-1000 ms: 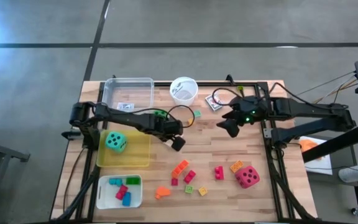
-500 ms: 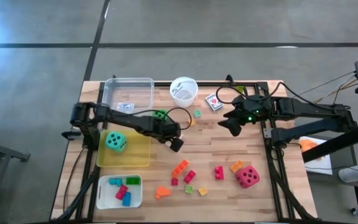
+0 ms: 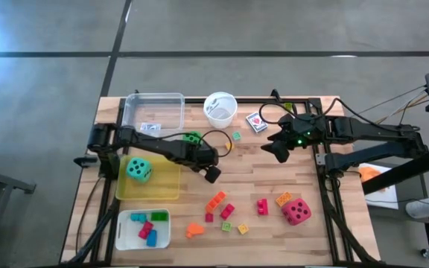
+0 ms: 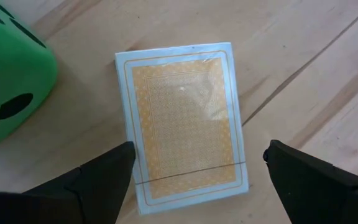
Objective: Pick & Place Toys
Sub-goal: Put the yellow deck of cards into the transparent bin
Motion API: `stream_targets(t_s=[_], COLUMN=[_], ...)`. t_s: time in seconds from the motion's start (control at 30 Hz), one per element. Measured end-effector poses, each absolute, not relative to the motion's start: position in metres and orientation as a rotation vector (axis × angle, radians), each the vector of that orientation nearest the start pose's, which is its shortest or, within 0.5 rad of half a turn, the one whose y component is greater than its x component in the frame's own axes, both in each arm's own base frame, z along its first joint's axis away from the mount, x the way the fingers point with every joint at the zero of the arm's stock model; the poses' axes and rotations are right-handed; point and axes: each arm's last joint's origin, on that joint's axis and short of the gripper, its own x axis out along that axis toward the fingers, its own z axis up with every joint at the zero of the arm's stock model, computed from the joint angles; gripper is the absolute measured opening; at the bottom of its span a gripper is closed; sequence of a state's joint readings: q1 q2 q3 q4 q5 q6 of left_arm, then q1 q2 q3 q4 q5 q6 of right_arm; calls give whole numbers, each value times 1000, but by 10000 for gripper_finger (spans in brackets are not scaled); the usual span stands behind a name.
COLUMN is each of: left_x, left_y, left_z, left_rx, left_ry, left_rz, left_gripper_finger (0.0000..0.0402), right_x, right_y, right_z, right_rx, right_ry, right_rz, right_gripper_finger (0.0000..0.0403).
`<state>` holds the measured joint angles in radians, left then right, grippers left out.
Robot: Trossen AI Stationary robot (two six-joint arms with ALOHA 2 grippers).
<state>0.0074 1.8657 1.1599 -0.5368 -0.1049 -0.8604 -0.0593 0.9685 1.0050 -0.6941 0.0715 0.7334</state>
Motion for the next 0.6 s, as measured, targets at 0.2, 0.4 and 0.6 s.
stream_targets(t_s=[0.2, 0.4, 0.6], left_x=[358, 355, 355], left_y=[5, 5, 6], left_z=[159, 157, 157], left_rx=[-665, -647, -638], left_ry=[1104, 1130, 1123], left_rz=[605, 631, 640], left_gripper_finger=[357, 357, 357], right_x=[189, 189, 189], right_y=[-13, -13, -13], right_z=[331, 331, 331], right_rx=[700, 700, 700], right_ry=[585, 586, 586], right_rz=[-362, -362, -362], right_gripper_finger=[297, 297, 297])
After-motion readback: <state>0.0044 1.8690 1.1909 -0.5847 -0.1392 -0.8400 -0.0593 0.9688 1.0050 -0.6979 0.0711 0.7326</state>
